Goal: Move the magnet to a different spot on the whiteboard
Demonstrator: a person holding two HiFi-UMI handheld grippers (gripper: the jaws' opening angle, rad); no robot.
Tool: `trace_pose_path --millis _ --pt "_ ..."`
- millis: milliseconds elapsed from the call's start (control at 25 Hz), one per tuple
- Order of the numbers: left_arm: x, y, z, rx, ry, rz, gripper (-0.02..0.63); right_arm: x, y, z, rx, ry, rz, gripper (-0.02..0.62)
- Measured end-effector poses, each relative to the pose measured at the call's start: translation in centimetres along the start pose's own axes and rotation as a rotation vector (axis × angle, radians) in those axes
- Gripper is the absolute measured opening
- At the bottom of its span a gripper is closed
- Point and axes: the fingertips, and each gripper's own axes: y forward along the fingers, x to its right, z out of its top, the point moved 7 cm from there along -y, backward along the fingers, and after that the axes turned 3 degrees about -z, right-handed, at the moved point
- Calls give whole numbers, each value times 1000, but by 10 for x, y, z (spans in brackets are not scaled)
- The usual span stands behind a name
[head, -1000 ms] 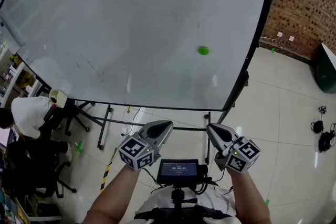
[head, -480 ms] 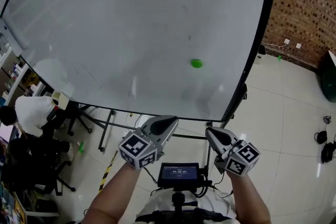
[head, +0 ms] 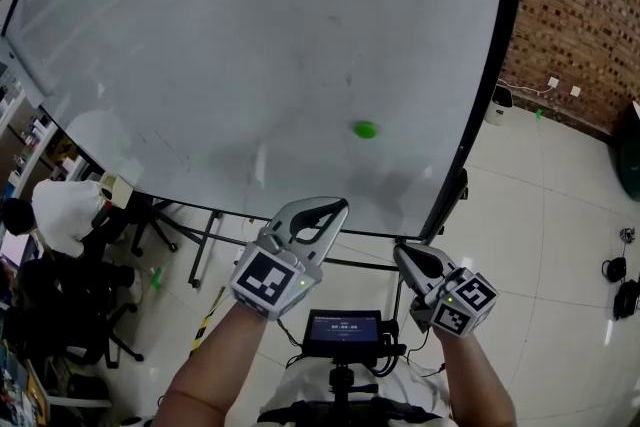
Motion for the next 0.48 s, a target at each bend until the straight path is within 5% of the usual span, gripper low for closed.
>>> trace_pose_path --millis 480 --pt "4 15 36 -215 421 124 44 7 0 4 15 5 10 32"
